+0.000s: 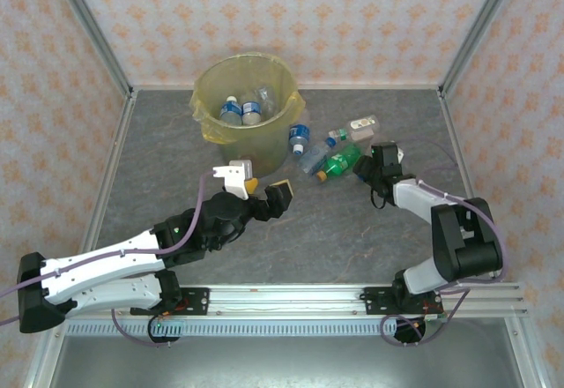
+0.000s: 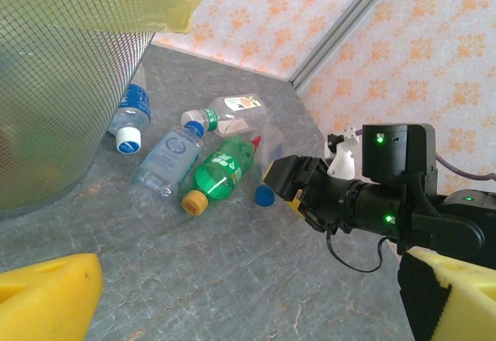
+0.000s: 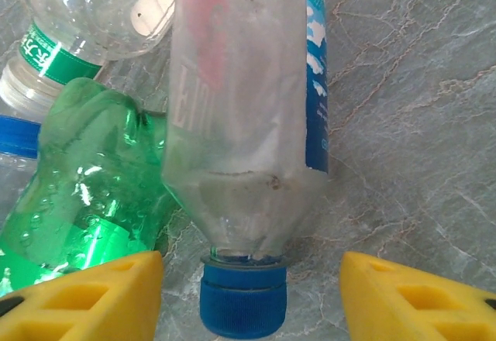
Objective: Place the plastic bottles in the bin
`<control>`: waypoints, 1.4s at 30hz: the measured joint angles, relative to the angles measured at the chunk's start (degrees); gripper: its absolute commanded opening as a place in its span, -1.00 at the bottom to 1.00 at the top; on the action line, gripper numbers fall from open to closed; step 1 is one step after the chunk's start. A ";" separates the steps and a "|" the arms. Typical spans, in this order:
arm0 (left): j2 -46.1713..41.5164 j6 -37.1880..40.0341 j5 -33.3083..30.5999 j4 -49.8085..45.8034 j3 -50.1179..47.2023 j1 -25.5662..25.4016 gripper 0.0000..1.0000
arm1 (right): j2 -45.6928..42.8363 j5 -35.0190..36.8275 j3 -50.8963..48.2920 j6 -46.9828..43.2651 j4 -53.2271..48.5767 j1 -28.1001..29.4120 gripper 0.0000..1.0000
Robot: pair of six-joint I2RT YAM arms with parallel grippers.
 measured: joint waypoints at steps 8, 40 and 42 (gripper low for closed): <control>-0.94 0.00 -0.26 0.00 -0.15 0.00 0.98 | 3.76 -0.48 0.07 -0.09 1.09 -0.22 0.15; -1.95 -0.44 -1.33 -0.07 -0.90 0.00 0.98 | -2.80 2.32 -0.59 -1.57 1.38 -0.59 0.07; -1.95 -0.46 -1.33 -0.09 -0.90 0.00 0.98 | -2.21 1.51 -0.59 -1.57 1.57 -0.59 0.07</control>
